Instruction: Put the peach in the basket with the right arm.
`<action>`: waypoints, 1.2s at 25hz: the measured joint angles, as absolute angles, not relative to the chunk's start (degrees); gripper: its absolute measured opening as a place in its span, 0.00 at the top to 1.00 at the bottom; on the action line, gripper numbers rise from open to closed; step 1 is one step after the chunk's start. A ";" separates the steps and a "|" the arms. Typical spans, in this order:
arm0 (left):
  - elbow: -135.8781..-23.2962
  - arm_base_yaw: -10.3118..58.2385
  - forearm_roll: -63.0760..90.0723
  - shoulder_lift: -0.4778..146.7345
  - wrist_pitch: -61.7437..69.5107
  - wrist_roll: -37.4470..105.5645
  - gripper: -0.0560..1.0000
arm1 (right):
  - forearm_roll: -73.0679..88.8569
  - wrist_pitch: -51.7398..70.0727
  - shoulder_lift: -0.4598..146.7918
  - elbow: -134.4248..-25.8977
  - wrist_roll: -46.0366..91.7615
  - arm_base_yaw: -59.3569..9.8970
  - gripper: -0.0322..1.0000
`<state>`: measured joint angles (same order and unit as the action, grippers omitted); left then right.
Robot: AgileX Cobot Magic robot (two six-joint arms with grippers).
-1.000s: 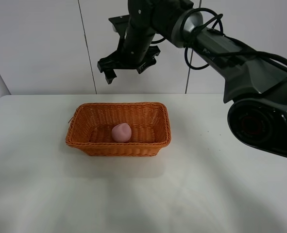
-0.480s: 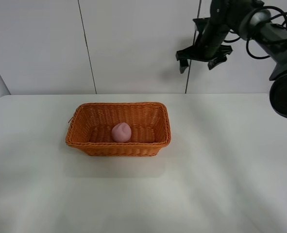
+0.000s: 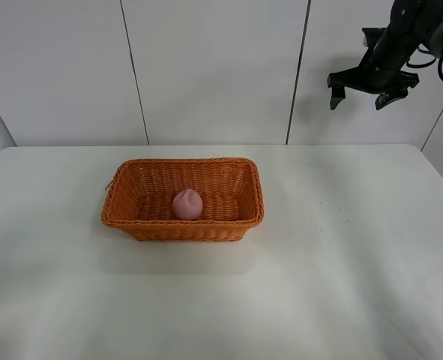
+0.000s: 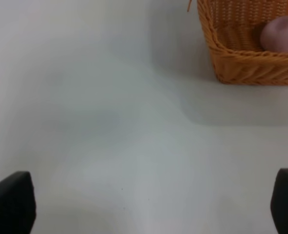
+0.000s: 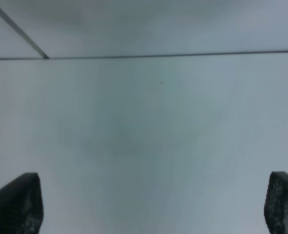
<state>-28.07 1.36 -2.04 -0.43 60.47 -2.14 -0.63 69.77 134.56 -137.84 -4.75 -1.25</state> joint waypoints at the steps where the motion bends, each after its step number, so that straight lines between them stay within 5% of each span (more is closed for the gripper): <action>1: -28.07 1.36 -2.04 -0.43 60.47 -2.14 0.01 | -0.46 69.77 133.41 -136.63 -4.48 -1.25 0.29; 7: -28.07 1.36 -2.04 -0.43 60.47 -2.14 0.01 | -0.32 69.64 121.10 -122.08 -4.27 -1.25 0.29; 30: -28.07 1.36 -2.04 -0.43 60.47 -2.14 0.01 | -0.32 63.31 44.39 -34.85 0.00 -1.25 0.29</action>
<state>-28.07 1.36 -2.04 -0.43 60.47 -2.14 -0.32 63.31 44.39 -34.85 0.00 -1.25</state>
